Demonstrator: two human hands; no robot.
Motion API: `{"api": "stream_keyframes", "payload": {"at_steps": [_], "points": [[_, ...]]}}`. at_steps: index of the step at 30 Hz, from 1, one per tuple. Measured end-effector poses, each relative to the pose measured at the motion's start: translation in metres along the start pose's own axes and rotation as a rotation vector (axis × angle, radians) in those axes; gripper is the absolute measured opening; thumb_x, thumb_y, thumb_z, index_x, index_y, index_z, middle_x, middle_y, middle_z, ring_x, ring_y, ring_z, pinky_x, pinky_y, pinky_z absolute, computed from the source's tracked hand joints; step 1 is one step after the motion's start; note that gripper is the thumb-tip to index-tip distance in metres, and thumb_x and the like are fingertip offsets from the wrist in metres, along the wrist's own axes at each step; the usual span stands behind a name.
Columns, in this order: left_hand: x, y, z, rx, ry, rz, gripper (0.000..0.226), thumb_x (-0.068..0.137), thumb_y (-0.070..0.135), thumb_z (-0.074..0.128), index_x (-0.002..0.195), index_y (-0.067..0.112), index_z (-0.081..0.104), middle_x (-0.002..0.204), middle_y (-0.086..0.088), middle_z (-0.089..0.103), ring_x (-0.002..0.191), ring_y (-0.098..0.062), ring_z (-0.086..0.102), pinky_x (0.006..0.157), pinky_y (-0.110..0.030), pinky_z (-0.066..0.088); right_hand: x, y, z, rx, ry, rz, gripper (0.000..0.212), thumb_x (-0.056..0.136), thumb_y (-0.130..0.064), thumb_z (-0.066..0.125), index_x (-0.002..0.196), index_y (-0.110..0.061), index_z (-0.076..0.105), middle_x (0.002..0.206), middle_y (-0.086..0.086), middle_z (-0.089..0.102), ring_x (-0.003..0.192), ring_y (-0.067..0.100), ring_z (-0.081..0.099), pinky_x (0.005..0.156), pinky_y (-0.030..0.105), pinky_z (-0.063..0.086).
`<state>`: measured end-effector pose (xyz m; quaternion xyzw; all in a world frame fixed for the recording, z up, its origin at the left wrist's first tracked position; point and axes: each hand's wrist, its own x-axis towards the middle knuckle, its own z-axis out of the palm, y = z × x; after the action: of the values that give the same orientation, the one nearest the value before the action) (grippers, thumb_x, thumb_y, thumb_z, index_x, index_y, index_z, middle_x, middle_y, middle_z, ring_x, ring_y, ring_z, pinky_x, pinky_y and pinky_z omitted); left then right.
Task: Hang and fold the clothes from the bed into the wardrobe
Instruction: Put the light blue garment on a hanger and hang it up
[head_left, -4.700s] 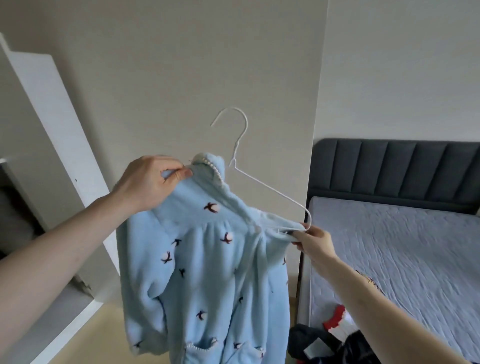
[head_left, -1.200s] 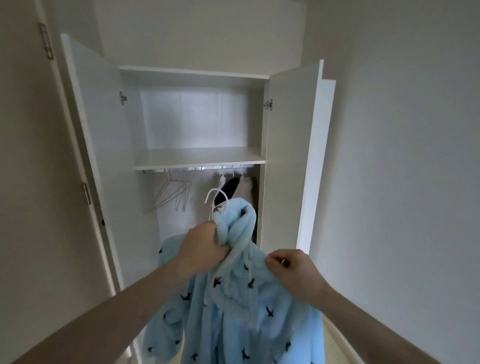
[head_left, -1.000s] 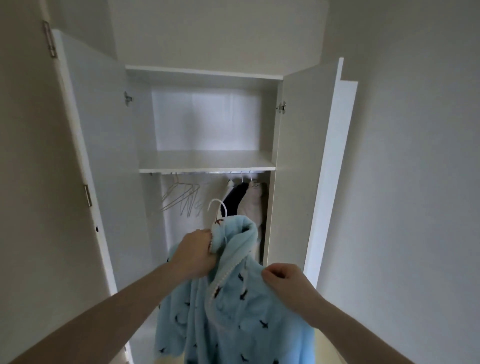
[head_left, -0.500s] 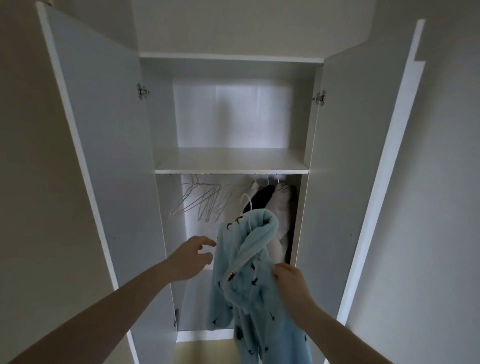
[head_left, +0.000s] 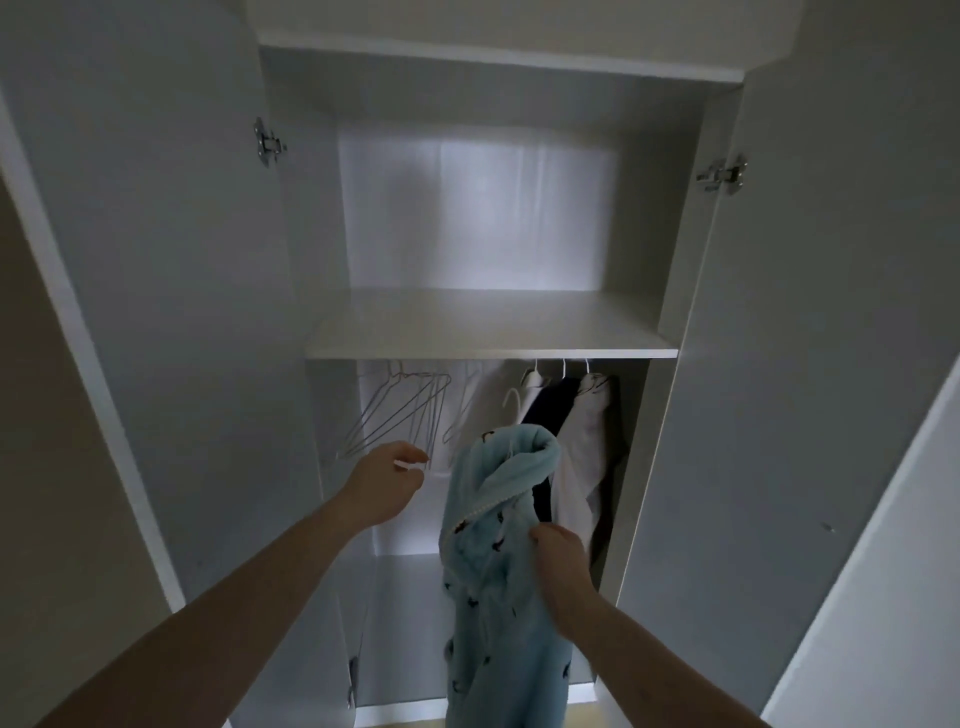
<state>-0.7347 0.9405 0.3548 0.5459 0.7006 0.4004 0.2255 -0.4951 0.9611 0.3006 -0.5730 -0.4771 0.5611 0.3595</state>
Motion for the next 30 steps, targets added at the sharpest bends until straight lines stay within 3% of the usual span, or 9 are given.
{"api": "stream_keyframes", "payload": {"at_steps": [5,9,12,16,19,22,25,27,30], "points": [[0.041,-0.025,-0.003,-0.023,0.0,-0.027,0.031,0.092,0.008,0.061,0.122,0.016,0.069,0.119,0.001,0.065,0.109,-0.018,0.062,0.094,-0.031,0.049,0.048,-0.008,0.036,0.027,0.041,0.067,0.009,0.092,-0.006,0.043,0.088,-0.009,0.05,0.081,0.011,0.046,0.075,0.023,0.042,0.064,0.032,0.033],[0.077,-0.04,-0.005,-0.032,-0.001,-0.032,0.031,0.093,0.008,0.061,0.121,0.018,0.069,0.117,0.002,0.065,0.11,-0.017,0.061,0.094,-0.031,0.05,0.092,-0.021,0.056,0.101,0.093,0.118,0.018,0.094,-0.003,0.041,0.078,-0.008,0.047,0.072,0.008,0.043,0.065,0.019,0.038,0.058,0.03,0.031],[0.101,-0.051,-0.003,-0.033,-0.007,-0.045,0.03,0.092,0.008,0.062,0.12,0.017,0.07,0.117,0.002,0.065,0.11,-0.017,0.061,0.091,-0.03,0.049,0.119,-0.026,0.063,0.104,0.12,0.141,0.023,0.098,-0.003,0.041,0.079,-0.004,0.054,0.079,0.011,0.05,0.073,0.023,0.047,0.064,0.033,0.04],[0.141,-0.063,0.003,-0.022,-0.021,-0.052,0.029,0.092,0.009,0.063,0.119,0.017,0.069,0.116,0.002,0.064,0.109,-0.017,0.06,0.09,-0.029,0.047,0.153,-0.037,0.064,-0.009,0.161,0.061,0.026,0.1,-0.012,0.047,0.075,-0.018,0.052,0.077,0.002,0.055,0.068,0.016,0.052,0.078,0.036,0.048],[0.175,-0.067,0.014,-0.012,-0.037,-0.05,0.027,0.093,0.009,0.063,0.118,0.018,0.068,0.112,0.001,0.062,0.108,-0.023,0.062,0.091,-0.032,0.052,0.181,-0.041,0.062,-0.024,0.172,0.04,0.022,0.097,-0.009,0.047,0.077,-0.013,0.053,0.075,0.004,0.052,0.064,0.017,0.047,0.067,0.033,0.044],[0.206,-0.067,0.029,0.015,-0.062,-0.049,0.026,0.095,0.012,0.063,0.12,0.018,0.067,0.113,0.002,0.059,0.102,-0.019,0.06,0.077,-0.024,0.05,0.203,-0.043,0.067,-0.041,0.129,0.029,0.016,0.093,-0.003,0.044,0.083,-0.007,0.056,0.075,0.008,0.05,0.068,0.021,0.045,0.06,0.029,0.035],[0.239,-0.069,0.05,0.08,-0.071,-0.024,0.031,0.095,0.013,0.064,0.125,0.014,0.066,0.131,-0.005,0.06,0.114,-0.017,0.055,0.09,-0.021,0.045,0.229,-0.048,0.068,-0.055,0.117,0.025,0.02,0.093,-0.001,0.043,0.076,-0.007,0.052,0.073,0.006,0.048,0.065,0.018,0.042,0.057,0.027,0.033],[0.255,-0.073,0.064,0.135,-0.099,-0.035,0.034,0.094,0.015,0.065,0.128,0.012,0.065,0.137,-0.007,0.058,0.118,-0.019,0.056,0.089,-0.019,0.043,0.247,-0.05,0.062,-0.07,0.133,0.042,0.027,0.096,-0.005,0.044,0.071,-0.013,0.049,0.072,0.003,0.048,0.063,0.016,0.043,0.061,0.031,0.041],[0.272,-0.083,0.082,0.153,-0.133,-0.061,0.034,0.093,0.019,0.067,0.126,0.014,0.065,0.138,-0.009,0.056,0.107,-0.021,0.062,0.077,-0.022,0.051,0.266,-0.049,0.044,-0.154,0.164,0.032,0.027,0.098,-0.016,0.047,0.072,-0.022,0.051,0.079,0.002,0.057,0.075,0.02,0.055,0.083,0.04,0.052]]}}
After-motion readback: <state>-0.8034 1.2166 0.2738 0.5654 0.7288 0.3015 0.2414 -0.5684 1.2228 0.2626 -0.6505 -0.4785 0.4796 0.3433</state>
